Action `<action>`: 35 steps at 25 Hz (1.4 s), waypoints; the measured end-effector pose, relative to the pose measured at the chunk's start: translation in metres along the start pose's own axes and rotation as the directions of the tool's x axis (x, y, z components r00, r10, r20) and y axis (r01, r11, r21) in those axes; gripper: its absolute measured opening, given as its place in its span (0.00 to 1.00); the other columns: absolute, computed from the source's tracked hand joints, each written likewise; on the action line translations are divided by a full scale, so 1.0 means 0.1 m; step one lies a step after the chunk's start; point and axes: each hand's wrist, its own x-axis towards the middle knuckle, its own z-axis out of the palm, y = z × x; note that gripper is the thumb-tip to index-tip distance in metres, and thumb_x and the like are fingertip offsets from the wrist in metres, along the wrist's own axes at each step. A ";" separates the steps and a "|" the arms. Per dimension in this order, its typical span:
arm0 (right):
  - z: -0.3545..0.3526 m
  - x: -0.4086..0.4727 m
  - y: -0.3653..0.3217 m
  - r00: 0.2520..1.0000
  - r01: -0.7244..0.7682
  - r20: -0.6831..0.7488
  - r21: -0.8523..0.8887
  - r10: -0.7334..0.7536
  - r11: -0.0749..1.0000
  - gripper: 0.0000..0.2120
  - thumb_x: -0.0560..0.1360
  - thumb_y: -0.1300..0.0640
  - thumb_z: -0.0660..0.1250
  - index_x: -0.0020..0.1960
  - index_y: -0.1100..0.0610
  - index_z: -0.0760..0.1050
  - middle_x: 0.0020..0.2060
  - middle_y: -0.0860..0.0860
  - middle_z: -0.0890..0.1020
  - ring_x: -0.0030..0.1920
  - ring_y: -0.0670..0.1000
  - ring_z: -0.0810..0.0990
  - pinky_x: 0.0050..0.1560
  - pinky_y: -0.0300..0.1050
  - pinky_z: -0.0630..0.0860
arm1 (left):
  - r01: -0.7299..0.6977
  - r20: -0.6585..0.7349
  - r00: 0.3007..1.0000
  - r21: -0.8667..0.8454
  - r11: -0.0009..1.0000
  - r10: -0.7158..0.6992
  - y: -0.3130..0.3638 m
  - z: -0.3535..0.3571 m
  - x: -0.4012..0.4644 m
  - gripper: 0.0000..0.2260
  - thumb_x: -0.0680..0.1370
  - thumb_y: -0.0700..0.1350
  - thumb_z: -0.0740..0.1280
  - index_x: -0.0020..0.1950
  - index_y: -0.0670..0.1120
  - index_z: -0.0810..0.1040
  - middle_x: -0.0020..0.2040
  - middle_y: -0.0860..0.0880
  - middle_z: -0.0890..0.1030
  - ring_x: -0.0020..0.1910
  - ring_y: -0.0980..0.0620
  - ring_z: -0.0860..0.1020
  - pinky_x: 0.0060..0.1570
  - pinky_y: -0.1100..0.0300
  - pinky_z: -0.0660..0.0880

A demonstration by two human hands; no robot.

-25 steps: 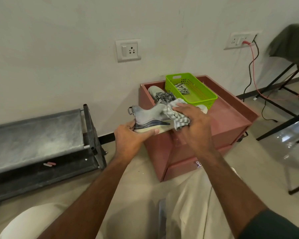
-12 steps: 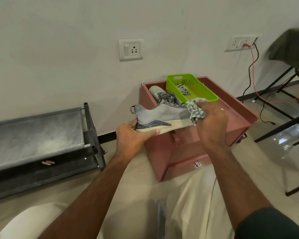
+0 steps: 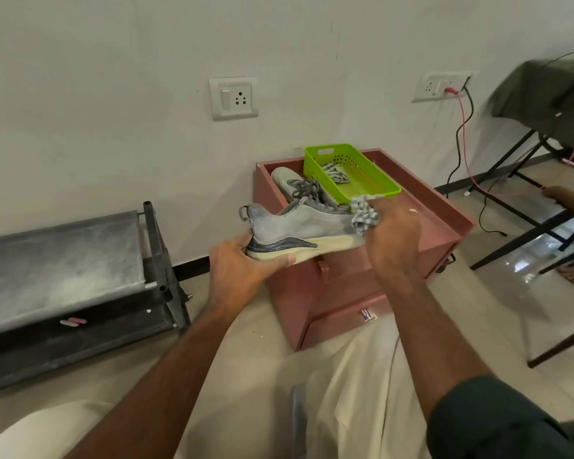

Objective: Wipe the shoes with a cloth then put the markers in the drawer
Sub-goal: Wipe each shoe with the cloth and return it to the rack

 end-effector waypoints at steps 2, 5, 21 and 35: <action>-0.01 -0.11 -0.15 0.992 0.119 0.018 0.154 -0.123 0.981 0.21 0.65 0.68 0.70 0.58 0.59 0.83 0.56 0.56 0.84 0.57 0.57 0.80 0.62 0.44 0.73 | -0.002 -0.008 1.000 -0.003 1.000 0.002 0.00 -0.01 -0.01 0.20 0.60 0.54 0.85 0.48 0.53 0.85 0.40 0.60 0.86 0.40 0.66 0.83 0.44 0.58 0.82; 0.20 -0.21 -0.36 0.896 0.344 0.212 0.229 -0.391 0.911 0.20 0.64 0.67 0.74 0.55 0.59 0.84 0.56 0.55 0.84 0.57 0.58 0.77 0.60 0.34 0.66 | -0.016 -0.002 1.000 -0.005 1.000 0.016 0.03 0.01 -0.03 0.20 0.60 0.53 0.85 0.48 0.55 0.84 0.40 0.60 0.86 0.39 0.66 0.83 0.44 0.61 0.82; 0.28 -0.11 -0.18 0.922 0.267 0.255 0.131 -0.293 0.955 0.12 0.71 0.57 0.70 0.53 0.53 0.84 0.50 0.51 0.84 0.53 0.58 0.78 0.54 0.47 0.75 | 0.165 -0.091 0.981 -0.085 0.983 -0.172 -0.04 0.05 0.12 0.17 0.60 0.58 0.82 0.40 0.49 0.87 0.33 0.51 0.85 0.31 0.60 0.77 0.32 0.59 0.73; 0.24 -0.13 -0.08 0.893 0.398 0.140 0.193 -0.427 0.897 0.20 0.64 0.53 0.74 0.54 0.58 0.84 0.54 0.55 0.85 0.55 0.62 0.80 0.57 0.48 0.75 | 0.338 -0.034 0.932 -0.273 0.901 -0.360 -0.02 0.08 0.16 0.18 0.57 0.57 0.84 0.39 0.48 0.87 0.32 0.54 0.84 0.32 0.57 0.78 0.36 0.55 0.76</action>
